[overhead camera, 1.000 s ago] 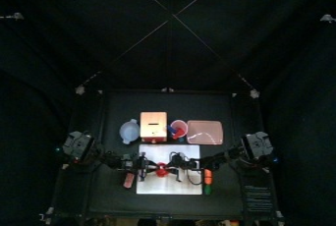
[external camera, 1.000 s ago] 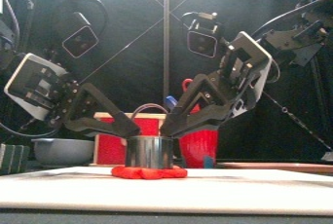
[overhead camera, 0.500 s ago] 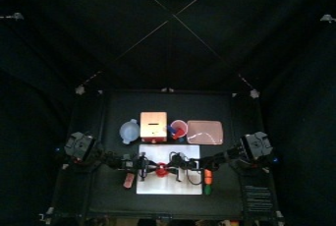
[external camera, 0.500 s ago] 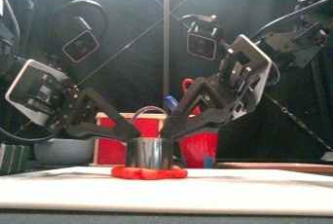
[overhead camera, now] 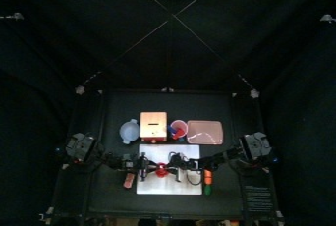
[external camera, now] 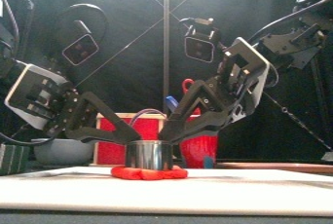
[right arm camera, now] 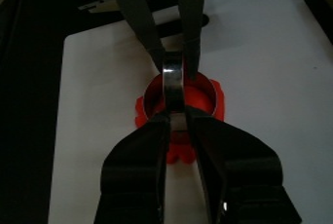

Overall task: Get the cutter from the drawer then cut the dough then place the extra dough in the bowl
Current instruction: Cut the dough

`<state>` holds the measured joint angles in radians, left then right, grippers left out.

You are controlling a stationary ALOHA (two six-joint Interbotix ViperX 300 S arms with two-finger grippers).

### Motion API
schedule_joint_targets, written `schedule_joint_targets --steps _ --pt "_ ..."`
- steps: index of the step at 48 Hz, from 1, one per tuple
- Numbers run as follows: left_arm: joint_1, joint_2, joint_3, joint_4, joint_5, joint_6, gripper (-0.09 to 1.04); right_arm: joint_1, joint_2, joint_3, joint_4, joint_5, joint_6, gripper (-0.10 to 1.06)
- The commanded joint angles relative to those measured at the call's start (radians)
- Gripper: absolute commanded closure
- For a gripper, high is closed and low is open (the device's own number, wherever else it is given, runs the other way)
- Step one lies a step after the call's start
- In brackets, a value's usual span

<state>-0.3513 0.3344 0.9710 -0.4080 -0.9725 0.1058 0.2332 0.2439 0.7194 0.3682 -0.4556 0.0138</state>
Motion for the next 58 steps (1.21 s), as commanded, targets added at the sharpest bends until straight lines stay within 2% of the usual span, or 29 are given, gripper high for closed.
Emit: schedule_joint_targets --steps 1,58 --pt "-0.012 -0.002 0.0 -0.006 0.038 -0.003 0.34 0.008 0.008 -0.006 0.008 0.025 0.005 0.39" --pt "-0.015 0.025 -0.012 -0.032 0.063 -0.003 0.34 0.0 0.04 -0.009 0.04 0.127 0.005 0.39"
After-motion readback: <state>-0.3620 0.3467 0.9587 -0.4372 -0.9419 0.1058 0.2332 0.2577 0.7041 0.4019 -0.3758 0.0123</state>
